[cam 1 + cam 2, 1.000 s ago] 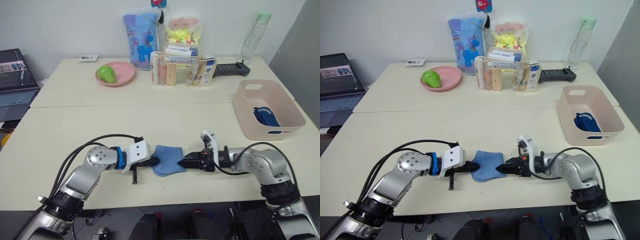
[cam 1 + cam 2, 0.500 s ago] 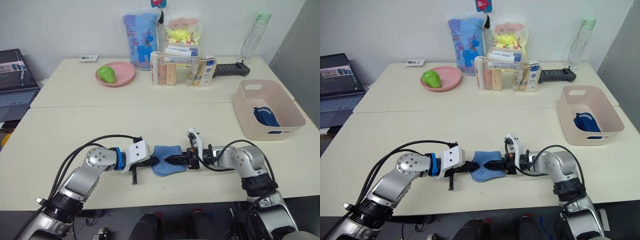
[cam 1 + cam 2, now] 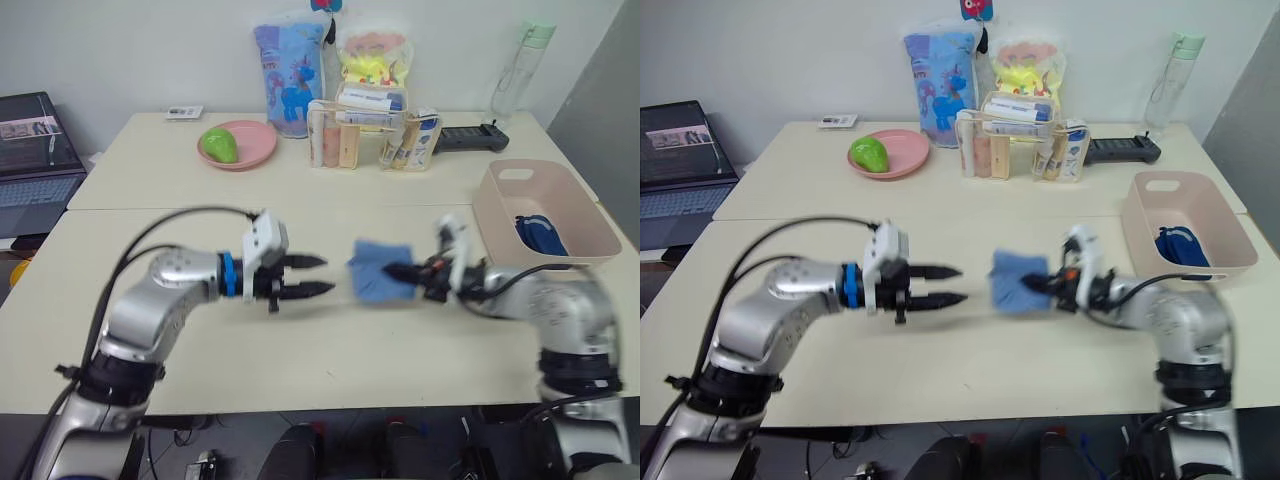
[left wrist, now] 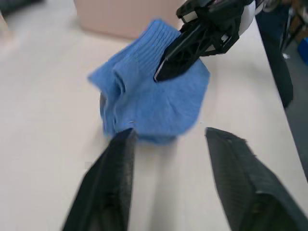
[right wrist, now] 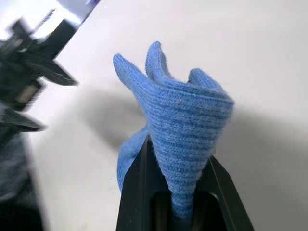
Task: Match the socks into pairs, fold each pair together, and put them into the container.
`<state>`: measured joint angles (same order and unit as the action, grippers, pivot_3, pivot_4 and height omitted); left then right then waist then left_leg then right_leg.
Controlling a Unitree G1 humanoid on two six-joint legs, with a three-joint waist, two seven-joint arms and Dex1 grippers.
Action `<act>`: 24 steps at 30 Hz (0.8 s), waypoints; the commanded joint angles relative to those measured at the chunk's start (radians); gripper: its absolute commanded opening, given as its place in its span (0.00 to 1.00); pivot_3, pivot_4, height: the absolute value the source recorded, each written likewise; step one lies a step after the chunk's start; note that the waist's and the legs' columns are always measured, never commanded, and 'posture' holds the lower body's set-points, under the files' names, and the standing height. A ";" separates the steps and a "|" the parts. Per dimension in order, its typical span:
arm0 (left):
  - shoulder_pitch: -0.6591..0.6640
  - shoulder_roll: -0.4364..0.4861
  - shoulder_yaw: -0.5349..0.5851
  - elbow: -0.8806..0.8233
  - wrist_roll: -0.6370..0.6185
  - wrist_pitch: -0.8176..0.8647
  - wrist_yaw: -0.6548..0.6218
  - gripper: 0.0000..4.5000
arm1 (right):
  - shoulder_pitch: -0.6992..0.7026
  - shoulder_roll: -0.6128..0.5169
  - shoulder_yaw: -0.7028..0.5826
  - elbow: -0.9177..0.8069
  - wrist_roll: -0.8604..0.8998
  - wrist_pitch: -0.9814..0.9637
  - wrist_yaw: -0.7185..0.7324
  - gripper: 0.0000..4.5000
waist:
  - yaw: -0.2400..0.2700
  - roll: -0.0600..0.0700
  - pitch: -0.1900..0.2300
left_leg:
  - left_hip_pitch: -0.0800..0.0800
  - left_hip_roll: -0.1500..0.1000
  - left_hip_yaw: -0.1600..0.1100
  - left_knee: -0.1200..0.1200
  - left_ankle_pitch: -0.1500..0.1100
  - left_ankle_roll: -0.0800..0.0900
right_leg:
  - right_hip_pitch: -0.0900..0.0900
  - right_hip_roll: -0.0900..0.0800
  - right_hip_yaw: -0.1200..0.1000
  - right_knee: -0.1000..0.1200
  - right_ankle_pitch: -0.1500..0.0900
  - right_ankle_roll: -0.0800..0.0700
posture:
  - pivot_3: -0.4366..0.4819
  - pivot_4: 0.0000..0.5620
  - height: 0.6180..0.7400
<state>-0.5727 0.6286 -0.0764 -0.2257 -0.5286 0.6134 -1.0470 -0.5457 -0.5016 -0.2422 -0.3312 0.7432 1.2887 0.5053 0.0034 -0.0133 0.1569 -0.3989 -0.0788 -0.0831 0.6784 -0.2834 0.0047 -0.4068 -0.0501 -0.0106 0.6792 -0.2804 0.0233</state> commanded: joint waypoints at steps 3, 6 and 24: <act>-0.157 -0.142 -0.007 0.004 -0.057 0.047 0.081 0.96 | -0.077 -0.186 -0.110 -0.040 -0.039 -0.055 -0.021 0.00 | -0.005 -0.001 0.000 | 0.000 0.000 0.001 -0.001 0.001 -0.001 | 0.000 0.000 0.000 0.000 0.000 0.000 | 0.48 0.27 1.00; -0.229 -0.224 -0.019 0.060 -0.042 0.017 0.111 0.99 | -0.079 -0.348 -0.067 0.011 -0.161 -0.193 0.010 0.00 | -0.006 -0.001 0.000 | 0.000 0.000 0.002 -0.001 0.001 -0.001 | 0.000 0.000 0.001 0.001 0.000 0.000 | 0.48 0.27 1.00; -0.225 -0.371 -0.127 0.048 0.061 -0.064 0.178 0.99 | -0.179 -0.591 0.442 0.802 -0.982 -1.259 0.112 0.00 | -0.008 -0.001 0.001 | 0.002 0.001 0.006 -0.001 0.001 -0.002 | 0.000 0.001 0.005 0.001 0.000 0.000 | 0.48 0.27 1.00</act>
<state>-0.7961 0.2548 -0.2091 -0.1301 -0.4610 0.5435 -0.8791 -0.6975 -1.0907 0.1956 0.4310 -0.1991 0.0869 0.6181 -0.0050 -0.0140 0.1581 -0.3975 -0.0775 -0.0768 0.6775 -0.2820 0.0027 -0.4068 -0.0496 -0.0060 0.6798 -0.2805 0.0235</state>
